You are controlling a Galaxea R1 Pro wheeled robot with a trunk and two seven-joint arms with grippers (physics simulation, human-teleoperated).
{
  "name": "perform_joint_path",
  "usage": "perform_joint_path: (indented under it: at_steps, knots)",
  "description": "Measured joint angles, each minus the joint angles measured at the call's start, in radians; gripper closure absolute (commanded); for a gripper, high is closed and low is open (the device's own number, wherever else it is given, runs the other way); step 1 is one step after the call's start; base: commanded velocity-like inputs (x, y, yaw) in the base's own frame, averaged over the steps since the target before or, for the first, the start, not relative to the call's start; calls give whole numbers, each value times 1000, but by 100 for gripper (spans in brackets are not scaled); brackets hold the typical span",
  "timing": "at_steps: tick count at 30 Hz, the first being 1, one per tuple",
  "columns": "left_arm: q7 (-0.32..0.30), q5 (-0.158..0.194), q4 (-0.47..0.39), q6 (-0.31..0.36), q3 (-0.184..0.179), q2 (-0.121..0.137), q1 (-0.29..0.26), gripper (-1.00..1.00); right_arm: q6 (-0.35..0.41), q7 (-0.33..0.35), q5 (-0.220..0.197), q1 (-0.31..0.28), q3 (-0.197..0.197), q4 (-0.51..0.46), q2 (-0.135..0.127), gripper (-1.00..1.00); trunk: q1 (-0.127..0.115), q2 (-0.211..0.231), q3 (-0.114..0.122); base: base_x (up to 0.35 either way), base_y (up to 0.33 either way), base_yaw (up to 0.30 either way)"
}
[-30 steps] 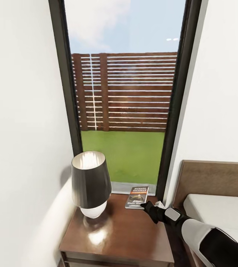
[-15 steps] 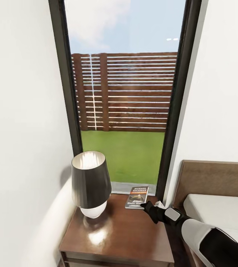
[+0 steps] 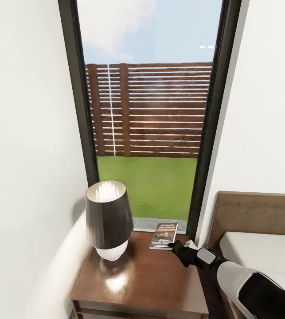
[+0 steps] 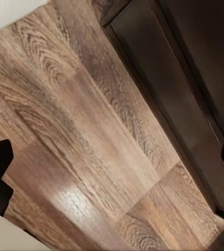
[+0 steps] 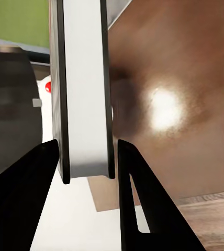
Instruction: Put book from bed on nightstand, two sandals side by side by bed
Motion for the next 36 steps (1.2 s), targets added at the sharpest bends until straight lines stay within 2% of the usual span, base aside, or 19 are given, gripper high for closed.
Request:
perform_joint_path:
  at_steps: [11,16,21,22,26,36]
  knots:
    - [-10,-2,-158,218,-7,2,-4,-100,0,4,0,0,0,0,1,100,0,0,0,0,0,0]
    - [-15,-1,-205,236,-20,-2,-4,-100,0,3,1,0,1,-1,1,100,0,0,0,0,0,0]
    - [-19,0,-250,240,-52,-6,-4,-100,0,1,1,0,0,-1,0,100,0,0,0,0,0,0]
    - [-27,0,-265,242,-67,-7,-4,-100,0,1,1,0,0,-1,0,100,0,0,0,0,0,0]
    - [-67,0,-294,245,-90,-5,-4,-100,0,1,0,0,-1,-1,0,100,0,0,0,0,0,0]
    - [-187,0,-335,250,-105,5,-4,-100,0,-2,0,0,-1,-1,-1,100,0,0,0,0,0,0]
